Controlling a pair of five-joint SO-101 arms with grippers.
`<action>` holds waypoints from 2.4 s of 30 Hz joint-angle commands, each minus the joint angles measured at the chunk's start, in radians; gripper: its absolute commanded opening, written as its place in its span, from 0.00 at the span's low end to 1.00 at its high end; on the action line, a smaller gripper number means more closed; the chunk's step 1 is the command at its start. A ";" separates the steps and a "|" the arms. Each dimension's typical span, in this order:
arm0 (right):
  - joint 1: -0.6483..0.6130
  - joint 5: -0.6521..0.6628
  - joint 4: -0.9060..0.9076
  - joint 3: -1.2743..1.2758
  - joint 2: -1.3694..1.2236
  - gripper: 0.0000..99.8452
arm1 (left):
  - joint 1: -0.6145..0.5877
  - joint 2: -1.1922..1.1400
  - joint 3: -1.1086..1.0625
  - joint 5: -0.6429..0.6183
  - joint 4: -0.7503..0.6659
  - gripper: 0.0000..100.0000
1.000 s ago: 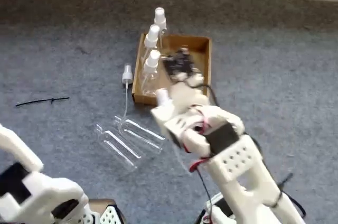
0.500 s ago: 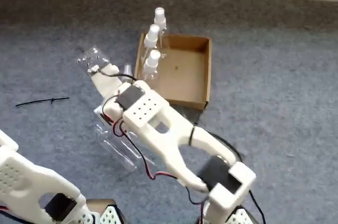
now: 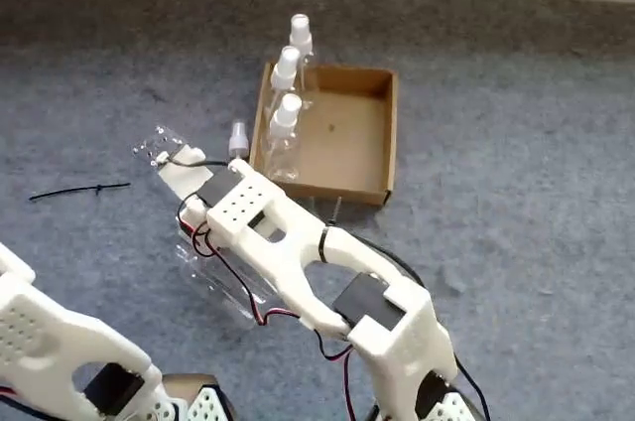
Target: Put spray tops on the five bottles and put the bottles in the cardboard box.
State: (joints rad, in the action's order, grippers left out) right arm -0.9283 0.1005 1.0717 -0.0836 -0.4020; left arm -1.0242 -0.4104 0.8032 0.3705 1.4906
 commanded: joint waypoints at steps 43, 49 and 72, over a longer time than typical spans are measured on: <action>0.088 -0.015 -0.087 0.506 0.397 0.25 | 0.062 0.013 0.044 0.002 0.054 0.15; 0.104 -0.017 -0.087 0.547 0.397 0.12 | 0.171 0.015 0.044 0.000 0.173 0.15; 0.272 0.080 -0.058 0.921 1.061 0.05 | 0.622 0.513 -0.774 -0.216 0.153 0.15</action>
State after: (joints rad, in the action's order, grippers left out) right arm -0.6874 0.1511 1.0180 0.7756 0.5478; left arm -0.5102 -0.0222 0.1910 0.2555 1.7545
